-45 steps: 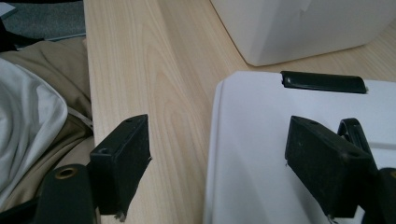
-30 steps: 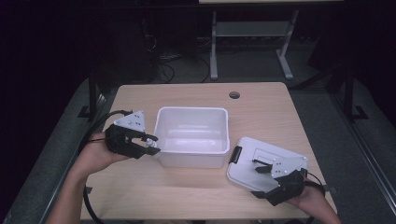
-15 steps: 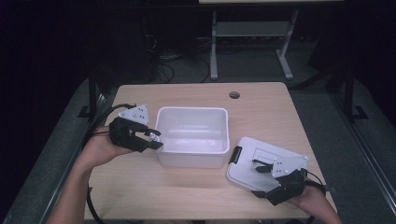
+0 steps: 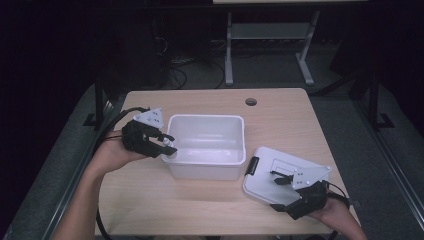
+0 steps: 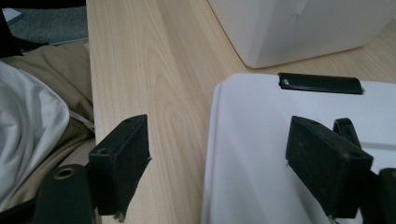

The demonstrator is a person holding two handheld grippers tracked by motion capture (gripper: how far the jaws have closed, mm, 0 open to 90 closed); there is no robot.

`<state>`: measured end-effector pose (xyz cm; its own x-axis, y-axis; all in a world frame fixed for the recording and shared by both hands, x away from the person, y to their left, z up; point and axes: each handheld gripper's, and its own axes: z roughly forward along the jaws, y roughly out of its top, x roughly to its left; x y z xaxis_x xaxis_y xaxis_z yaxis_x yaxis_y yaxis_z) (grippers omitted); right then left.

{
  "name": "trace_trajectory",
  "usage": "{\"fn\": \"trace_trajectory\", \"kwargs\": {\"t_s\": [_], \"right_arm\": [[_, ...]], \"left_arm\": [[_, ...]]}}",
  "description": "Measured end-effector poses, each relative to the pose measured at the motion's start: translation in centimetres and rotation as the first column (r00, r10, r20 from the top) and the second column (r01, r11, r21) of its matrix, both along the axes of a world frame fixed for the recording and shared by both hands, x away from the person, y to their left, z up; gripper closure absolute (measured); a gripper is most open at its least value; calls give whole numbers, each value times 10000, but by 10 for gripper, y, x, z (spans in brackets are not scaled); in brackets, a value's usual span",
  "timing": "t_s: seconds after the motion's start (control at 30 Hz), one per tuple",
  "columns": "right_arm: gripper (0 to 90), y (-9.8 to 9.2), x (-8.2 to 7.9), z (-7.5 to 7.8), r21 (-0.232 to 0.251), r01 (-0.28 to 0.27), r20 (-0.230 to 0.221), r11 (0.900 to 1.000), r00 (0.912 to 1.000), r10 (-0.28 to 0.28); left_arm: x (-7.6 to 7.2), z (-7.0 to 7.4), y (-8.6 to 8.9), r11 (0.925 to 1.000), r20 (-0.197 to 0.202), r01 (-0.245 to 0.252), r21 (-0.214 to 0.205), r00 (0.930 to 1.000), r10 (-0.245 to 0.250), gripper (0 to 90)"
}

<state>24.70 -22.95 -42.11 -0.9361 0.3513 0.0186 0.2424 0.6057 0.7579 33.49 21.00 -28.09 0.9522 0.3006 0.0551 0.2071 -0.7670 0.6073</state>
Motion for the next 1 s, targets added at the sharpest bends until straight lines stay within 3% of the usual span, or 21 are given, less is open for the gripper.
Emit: {"fn": "trace_trajectory", "kwargs": {"t_s": [0.6, 1.0], "right_arm": [[210, -1, 0, 0, -23, -64, 63, 10000, 10000, 64], [209, -1, 0, 1, -26, -58, 77, 10000, 10000, 58]], "left_arm": [[10, -5, 0, 9998, 5, -216, 51, 9998, 216, 599], [15, -16, -1, 9991, -117, -416, 86, 9991, 417, 599]]}}
